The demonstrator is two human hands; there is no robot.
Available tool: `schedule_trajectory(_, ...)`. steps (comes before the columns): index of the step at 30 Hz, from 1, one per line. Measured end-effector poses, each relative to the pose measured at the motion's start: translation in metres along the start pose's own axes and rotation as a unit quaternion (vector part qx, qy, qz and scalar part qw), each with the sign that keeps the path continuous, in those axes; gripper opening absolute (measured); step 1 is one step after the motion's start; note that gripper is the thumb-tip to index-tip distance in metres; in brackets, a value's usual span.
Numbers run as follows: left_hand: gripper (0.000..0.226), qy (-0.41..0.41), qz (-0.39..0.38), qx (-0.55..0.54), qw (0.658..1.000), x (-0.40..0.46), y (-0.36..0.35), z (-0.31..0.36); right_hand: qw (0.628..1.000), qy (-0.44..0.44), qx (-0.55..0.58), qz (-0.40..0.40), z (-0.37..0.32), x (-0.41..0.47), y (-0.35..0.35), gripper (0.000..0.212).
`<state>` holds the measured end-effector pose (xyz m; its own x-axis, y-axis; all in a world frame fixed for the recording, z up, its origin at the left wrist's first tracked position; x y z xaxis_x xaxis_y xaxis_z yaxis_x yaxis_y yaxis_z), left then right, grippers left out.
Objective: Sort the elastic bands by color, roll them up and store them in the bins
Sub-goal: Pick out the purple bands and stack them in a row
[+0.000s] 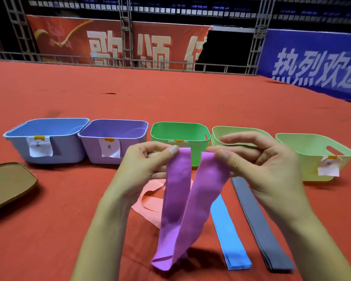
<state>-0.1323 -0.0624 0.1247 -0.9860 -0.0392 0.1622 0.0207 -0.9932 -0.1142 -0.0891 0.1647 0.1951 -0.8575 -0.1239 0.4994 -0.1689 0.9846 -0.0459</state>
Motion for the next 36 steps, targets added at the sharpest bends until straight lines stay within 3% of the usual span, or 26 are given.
schedule_trajectory(4, 0.024, -0.001, 0.01, 0.003, 1.0, -0.001, -0.004, 0.001, 0.994, -0.007, 0.105, 0.033, -0.014, 0.007, 0.017, 0.032)
schedule_trajectory(9, 0.027, 0.007, 0.014, -0.002, 1.0, 0.0, -0.014, -0.003, 0.999, -0.009, 0.014, -0.039, 0.005, 0.019, 0.005, 0.022)
schedule_trajectory(13, 0.039, 0.007, -0.005, -0.007, 1.0, -0.001, -0.022, -0.004, 0.997, -0.035, 0.03, -0.057, 0.025, 0.014, -0.003, 0.027)
schedule_trajectory(19, 0.051, 0.018, -0.034, -0.025, 0.999, 0.0, -0.025, -0.008, 1.0, 0.01, -0.027, -0.005, 0.035, 0.016, 0.003, 0.035)
schedule_trajectory(36, 0.035, -0.035, -0.056, -0.003, 0.998, -0.01, -0.038, 0.011, 0.969, 0.121, -0.184, 0.113, 0.03, 0.01, -0.01, 0.032)
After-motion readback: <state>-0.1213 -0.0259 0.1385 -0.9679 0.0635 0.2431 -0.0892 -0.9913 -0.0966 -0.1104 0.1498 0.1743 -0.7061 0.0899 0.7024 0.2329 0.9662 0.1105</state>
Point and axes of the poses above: each hand's wrist, its own x-axis towards the middle knuckle, its own y-axis out of the back of the hand, z = x × y, the point moved 7 cm from there along x, towards the middle knuckle
